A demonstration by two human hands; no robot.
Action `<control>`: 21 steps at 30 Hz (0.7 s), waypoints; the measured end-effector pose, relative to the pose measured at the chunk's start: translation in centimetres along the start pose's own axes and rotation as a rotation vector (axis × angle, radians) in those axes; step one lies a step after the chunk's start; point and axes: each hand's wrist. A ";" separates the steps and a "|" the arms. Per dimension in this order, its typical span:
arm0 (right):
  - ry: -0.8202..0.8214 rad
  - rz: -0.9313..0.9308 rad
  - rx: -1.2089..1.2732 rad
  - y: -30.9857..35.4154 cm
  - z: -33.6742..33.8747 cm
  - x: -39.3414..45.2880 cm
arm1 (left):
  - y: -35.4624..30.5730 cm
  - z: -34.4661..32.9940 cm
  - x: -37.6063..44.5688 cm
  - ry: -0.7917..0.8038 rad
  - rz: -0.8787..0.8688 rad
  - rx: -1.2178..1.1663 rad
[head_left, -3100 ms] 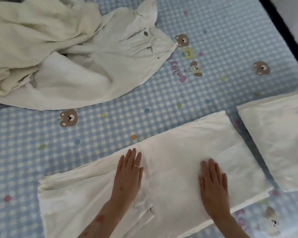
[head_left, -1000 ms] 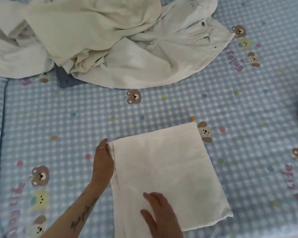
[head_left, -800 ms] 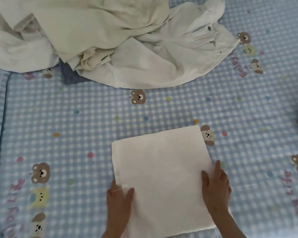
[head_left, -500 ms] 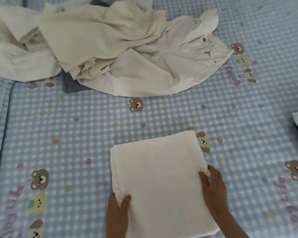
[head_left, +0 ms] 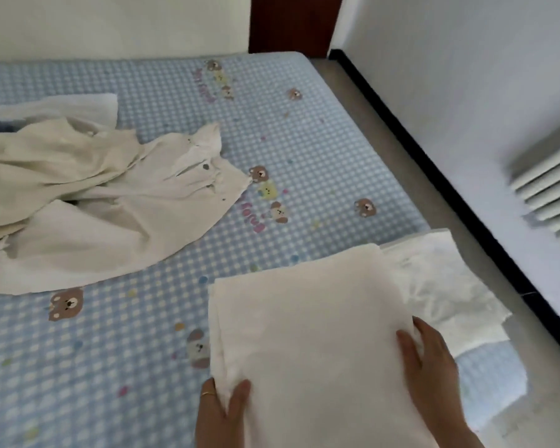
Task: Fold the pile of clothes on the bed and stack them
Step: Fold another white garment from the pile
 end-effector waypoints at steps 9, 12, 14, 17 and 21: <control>-0.117 0.098 -0.039 -16.0 8.9 20.1 | -7.6 -25.9 -2.4 0.180 -0.009 -0.010; -0.023 0.048 -0.085 -19.5 6.1 23.9 | -7.3 -29.2 -0.7 0.221 0.003 0.015; 0.096 -0.026 -0.128 -21.5 3.6 25.0 | -6.4 -30.1 0.5 0.240 0.045 0.090; 0.204 -0.123 -0.170 -23.5 0.5 25.5 | -5.0 -30.3 1.5 0.296 0.070 0.181; 0.238 -0.181 -0.177 -24.4 -0.6 25.9 | -3.9 -31.4 1.8 0.363 0.077 0.293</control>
Point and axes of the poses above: each hand's wrist, its own x-axis towards the middle knuckle, its own z-axis out of the back of the hand, y = z × x, and after that the axes turned 4 degrees about z, right-handed
